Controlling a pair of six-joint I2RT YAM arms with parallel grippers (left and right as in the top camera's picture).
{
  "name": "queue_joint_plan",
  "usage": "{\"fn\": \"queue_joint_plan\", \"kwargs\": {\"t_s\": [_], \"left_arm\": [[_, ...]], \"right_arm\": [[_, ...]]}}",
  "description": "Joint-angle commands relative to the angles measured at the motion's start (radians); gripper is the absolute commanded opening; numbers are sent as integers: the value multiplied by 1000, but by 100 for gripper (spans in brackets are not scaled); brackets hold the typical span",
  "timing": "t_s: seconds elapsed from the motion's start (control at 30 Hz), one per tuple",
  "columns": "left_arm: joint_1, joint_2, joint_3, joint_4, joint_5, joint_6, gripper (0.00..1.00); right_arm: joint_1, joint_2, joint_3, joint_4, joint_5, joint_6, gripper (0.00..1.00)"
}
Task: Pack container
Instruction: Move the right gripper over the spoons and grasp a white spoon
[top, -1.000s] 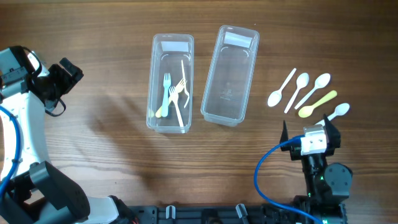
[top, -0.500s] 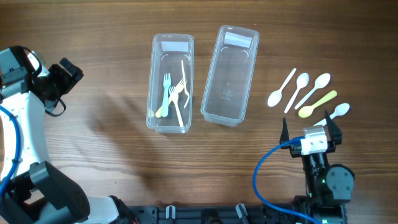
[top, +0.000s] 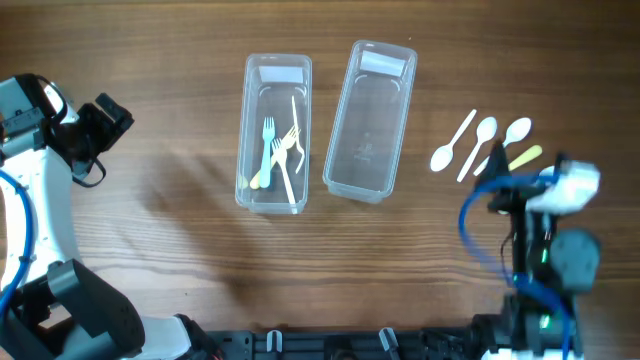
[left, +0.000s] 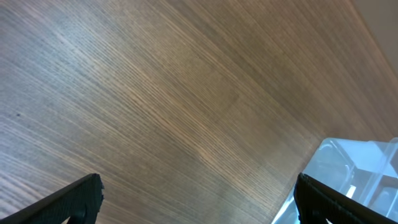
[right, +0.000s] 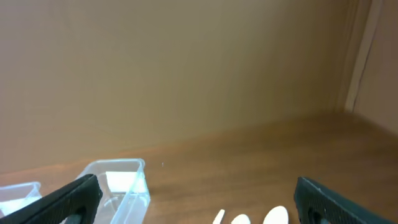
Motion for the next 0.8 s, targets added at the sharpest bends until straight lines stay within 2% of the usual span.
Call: {"fn": "queue_joint_plan", "kwargs": {"t_s": [0.0,0.13,0.27,0.47,0.6,0.77], "left_arm": [[3,-15,10,2,-3,-9,100],[3,-15,10,2,-3,-9,100],[3,-15,10,2,-3,-9,100],[3,-15,10,2,-3,-9,100],[3,-15,10,2,-3,-9,100],[3,-15,10,2,-3,-9,100]], "right_arm": [[4,295,182,-51,-1,45,100],[4,573,333,-65,-38,45,100],[3,754,344,24,-26,81,100],[-63,807,344,-37,-27,283,100],[-137,807,379,-230,13,227,100],[-185,808,470,-457,143,229,100]]}}
